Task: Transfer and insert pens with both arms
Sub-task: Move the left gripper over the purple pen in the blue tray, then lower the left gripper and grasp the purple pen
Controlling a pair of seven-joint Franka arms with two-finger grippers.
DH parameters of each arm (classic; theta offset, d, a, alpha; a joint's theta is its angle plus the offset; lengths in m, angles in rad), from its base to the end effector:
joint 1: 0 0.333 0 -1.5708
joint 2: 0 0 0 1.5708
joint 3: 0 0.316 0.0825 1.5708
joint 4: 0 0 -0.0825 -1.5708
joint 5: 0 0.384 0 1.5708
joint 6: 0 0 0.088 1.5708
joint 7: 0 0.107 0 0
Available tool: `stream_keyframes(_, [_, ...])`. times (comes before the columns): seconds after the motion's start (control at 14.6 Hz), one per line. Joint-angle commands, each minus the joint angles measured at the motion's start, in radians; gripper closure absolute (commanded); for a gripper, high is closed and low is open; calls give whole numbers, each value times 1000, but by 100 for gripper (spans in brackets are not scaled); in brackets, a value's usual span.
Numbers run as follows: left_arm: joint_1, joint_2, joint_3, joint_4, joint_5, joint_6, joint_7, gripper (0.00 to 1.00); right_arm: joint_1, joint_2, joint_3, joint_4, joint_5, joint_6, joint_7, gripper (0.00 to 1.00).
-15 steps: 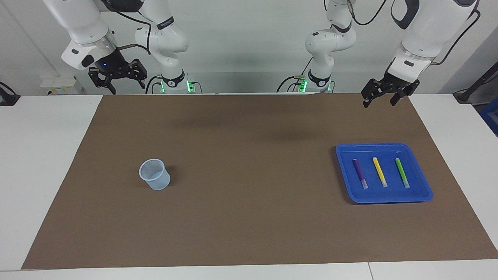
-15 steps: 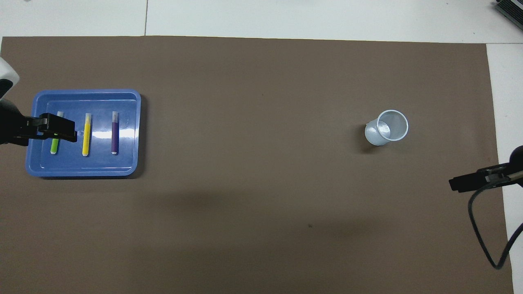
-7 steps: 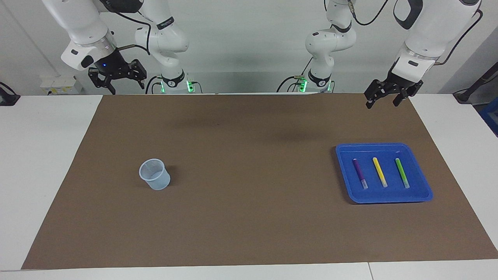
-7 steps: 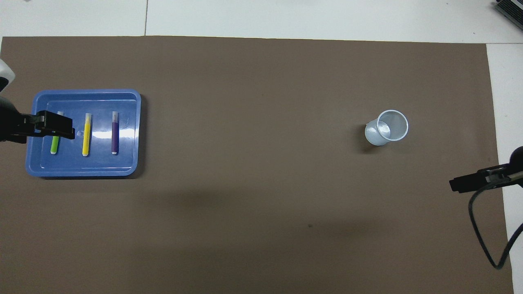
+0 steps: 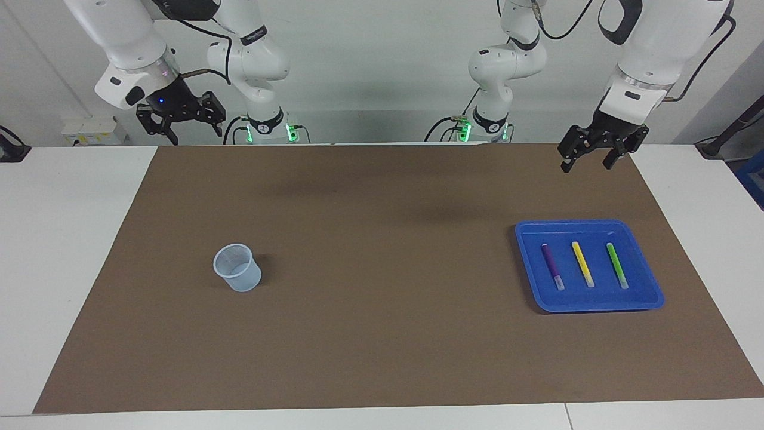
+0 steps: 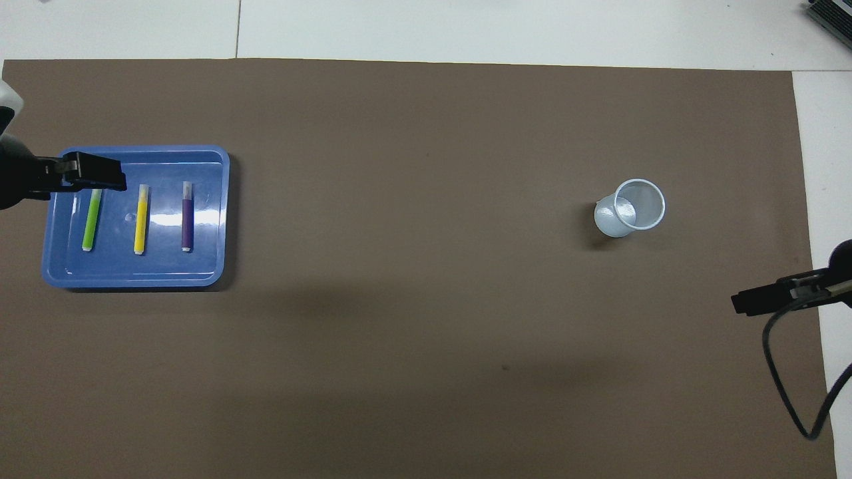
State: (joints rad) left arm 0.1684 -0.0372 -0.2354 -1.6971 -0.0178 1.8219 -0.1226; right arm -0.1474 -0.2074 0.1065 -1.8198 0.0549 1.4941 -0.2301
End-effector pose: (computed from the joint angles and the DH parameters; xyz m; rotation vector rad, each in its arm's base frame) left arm 0.5634 -0.0416 0.6079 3.1063 0.0902 0.2482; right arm 0.4779 -0.0084 0.6085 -3.0742 -0.2876 0.1759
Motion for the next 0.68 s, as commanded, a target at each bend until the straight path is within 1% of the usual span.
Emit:
stream_keyframes(0.0, [6,-21,1,-75,12,68,-5,0,-11,-29,4,-30,10,11,-17,0])
stream_keyframes(0.14, [-3,-12,1,-105,13,89,32,0,-8,-29,4,-30,10,11,-17,0])
stream_keyframes(0.27, [-4,23,1,-115,16,97,32,0,-9,-30,2,-32,10,9,-17,0])
stream_keyframes(0.62, [8,143,2,-115,27,166,34,0,-9,-29,2,-32,10,29,-17,0])
